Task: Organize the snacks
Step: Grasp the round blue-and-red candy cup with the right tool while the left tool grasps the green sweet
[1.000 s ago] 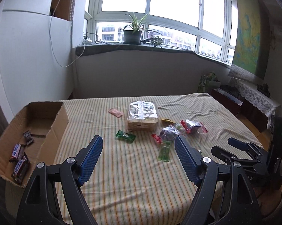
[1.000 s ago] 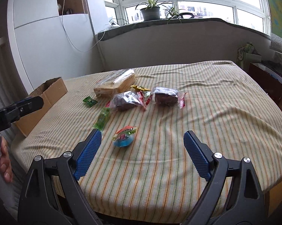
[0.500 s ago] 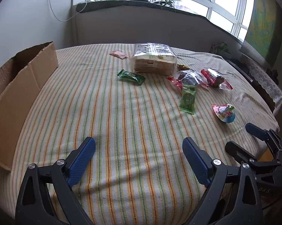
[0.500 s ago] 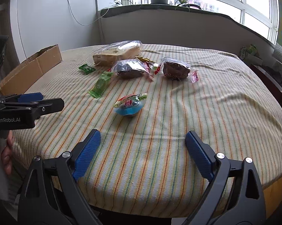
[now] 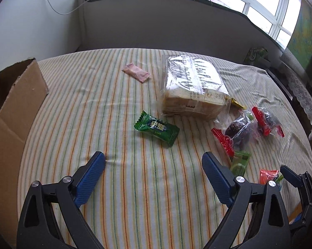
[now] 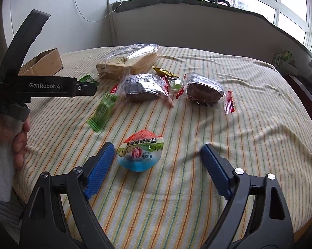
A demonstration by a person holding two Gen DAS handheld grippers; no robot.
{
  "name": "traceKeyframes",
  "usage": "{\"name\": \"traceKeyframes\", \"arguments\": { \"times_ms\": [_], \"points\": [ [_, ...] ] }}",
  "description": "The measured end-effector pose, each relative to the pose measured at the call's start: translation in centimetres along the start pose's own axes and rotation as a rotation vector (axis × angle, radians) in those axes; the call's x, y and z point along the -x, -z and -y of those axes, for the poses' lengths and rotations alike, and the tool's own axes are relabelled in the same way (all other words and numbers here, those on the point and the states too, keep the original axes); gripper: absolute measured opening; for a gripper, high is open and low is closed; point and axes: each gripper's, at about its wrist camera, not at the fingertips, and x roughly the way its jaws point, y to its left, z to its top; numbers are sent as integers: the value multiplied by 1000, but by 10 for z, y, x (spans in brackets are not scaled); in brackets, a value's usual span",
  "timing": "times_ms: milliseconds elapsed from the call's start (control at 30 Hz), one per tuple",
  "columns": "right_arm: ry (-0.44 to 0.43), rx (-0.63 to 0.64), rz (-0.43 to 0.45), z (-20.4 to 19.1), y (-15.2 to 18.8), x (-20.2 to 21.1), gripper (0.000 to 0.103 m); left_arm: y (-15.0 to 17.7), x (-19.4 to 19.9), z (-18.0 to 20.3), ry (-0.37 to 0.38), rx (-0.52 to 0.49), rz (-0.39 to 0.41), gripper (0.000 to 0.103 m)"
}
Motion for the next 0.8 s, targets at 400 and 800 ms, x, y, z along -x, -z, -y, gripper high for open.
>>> {"name": "traceKeyframes", "arguments": {
  "times_ms": [400, 800],
  "points": [
    [-13, -19, 62, 15, -1, 1, 36, -11, -7, -6, 33, 29, 51, 25],
    [-43, -73, 87, 24, 5, 8, 32, -11, 2, -6, 133, 23, 86, 6]
  ]
}}
